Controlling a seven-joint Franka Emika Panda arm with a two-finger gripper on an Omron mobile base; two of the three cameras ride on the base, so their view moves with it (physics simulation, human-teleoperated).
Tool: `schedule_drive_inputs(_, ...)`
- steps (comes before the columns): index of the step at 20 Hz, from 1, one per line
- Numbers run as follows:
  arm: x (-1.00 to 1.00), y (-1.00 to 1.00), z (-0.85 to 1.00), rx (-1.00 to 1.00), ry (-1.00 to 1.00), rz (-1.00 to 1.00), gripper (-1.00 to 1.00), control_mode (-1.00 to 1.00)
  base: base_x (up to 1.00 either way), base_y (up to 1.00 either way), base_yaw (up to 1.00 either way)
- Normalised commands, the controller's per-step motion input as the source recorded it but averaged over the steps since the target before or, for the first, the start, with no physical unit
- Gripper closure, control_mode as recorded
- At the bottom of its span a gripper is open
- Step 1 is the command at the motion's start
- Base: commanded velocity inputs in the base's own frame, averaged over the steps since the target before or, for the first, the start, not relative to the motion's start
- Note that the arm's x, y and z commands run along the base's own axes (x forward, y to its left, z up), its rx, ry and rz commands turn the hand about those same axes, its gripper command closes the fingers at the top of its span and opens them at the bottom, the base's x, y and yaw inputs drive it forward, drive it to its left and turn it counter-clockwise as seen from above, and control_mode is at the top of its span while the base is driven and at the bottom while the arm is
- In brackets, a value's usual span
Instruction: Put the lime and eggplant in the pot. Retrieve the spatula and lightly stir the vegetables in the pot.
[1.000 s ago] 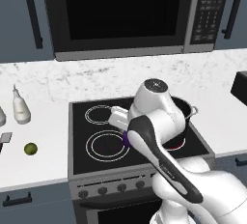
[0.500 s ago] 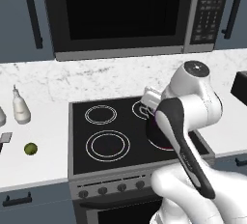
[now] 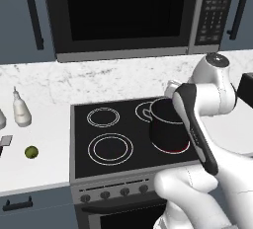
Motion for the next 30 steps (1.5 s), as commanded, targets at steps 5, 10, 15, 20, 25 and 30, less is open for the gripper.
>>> schedule_drive_inputs(5, 0.54, -0.42, -0.44, -0.07, 0.00, 0.00, 1.00, -1.00, 0.00, 0.00, 0.00)
schedule_drive_inputs(10, 0.51, -0.18, -0.40, -0.04, 0.00, 0.00, 1.00, -1.00, 0.00, 0.00, 0.00)
schedule_drive_inputs(15, 0.36, -0.15, -0.31, -0.03, 0.00, 0.00, 1.00, -1.00, 0.00, 0.00, 0.00)
schedule_drive_inputs(20, 0.13, 0.00, -0.36, -0.02, 0.00, 0.00, 1.00, -1.00, 0.00, 0.00, 0.00)
schedule_drive_inputs(25, 0.17, 0.00, -0.27, 0.00, 0.00, 0.00, 1.00, -1.00, 0.00, 0.00, 0.00)
schedule_drive_inputs(30, 0.17, 0.00, -0.26, 0.00, 0.00, 0.00, 1.00, -1.00, 0.00, 0.00, 0.00)
